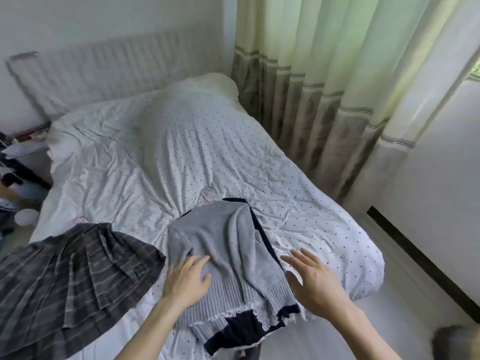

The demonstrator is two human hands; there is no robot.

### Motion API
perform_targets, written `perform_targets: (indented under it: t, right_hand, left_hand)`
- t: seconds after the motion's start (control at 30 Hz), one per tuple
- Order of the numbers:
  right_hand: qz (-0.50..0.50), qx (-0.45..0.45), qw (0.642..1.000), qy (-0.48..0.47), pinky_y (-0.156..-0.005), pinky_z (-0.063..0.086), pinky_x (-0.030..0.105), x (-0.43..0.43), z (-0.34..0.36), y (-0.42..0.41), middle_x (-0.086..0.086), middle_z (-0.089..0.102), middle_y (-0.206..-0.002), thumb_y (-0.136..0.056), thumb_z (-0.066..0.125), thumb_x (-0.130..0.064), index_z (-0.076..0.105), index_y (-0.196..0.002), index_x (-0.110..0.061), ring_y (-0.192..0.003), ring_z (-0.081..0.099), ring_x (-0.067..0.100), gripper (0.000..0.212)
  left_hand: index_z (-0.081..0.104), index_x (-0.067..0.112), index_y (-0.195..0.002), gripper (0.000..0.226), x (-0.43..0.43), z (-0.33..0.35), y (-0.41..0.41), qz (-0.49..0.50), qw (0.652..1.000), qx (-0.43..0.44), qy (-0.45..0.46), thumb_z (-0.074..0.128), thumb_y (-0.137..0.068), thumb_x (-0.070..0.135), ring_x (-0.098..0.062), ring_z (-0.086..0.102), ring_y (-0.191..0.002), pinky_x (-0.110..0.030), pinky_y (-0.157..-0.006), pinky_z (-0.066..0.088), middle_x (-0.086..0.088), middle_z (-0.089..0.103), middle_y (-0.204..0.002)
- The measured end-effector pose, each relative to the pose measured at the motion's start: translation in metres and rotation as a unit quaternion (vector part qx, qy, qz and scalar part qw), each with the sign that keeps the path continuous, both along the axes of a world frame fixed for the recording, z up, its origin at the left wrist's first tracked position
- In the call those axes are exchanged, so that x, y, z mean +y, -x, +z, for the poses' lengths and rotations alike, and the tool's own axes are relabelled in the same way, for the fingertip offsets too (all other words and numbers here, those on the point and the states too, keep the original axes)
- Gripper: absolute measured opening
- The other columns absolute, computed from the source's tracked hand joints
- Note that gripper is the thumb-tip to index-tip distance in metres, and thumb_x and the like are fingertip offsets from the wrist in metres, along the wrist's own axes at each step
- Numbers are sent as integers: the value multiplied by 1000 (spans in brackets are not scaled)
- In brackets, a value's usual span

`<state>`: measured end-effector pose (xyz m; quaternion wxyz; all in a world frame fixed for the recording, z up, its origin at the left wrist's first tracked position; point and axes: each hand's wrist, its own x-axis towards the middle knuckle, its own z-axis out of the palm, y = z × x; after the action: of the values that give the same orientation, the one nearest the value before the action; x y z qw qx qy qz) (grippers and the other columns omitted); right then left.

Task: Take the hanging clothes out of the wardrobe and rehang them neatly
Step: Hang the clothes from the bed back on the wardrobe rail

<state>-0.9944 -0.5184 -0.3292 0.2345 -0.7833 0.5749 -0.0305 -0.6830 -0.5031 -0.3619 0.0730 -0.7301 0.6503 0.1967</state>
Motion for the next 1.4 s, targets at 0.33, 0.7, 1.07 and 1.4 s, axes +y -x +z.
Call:
perform_targets:
  t: [0.33, 0.7, 1.07, 1.4]
  right_hand:
    - [89, 38, 992, -85, -121, 22, 37, -44, -51, -73, -8, 31, -160, -104, 36, -44, 35, -150, -37, -152, 16, 18, 47]
    - [108, 133, 953, -249, -118, 31, 40, -148, -165, -174, -2, 46, -151, -102, 37, -36, 41, -147, -28, -146, 31, 23, 46]
    - [43, 162, 931, -325, -123, 13, 45, -223, -275, -232, 0, -12, -166, -99, 35, -57, 3, -157, -40, -153, -4, 26, 69]
    - [5, 160, 920, -357, -124, 5, 47, -212, -304, -236, 4, -9, -166, -97, 35, -60, 1, -157, -37, -153, -8, 26, 73]
  left_hand:
    - [33, 35, -152, 53, -4, -37, -49, 75, 996, 39, -42, 44, -100, 42, -13, 34, -143, -42, -113, 29, 14, 36, -155]
    - [44, 25, -142, 46, -127, -160, -150, 58, 964, 19, -260, 42, -99, 41, -25, 43, -135, -48, -111, 32, -1, 46, -145]
    - [23, 28, -156, 63, -278, -280, -237, 95, 979, 44, -176, 47, -98, 35, -31, 34, -143, -48, -111, 38, -6, 23, -161]
    - [47, 16, -135, 39, -328, -335, -261, 78, 992, -7, -98, 55, -98, 27, -30, 58, -115, -44, -89, 52, -10, 50, -134]
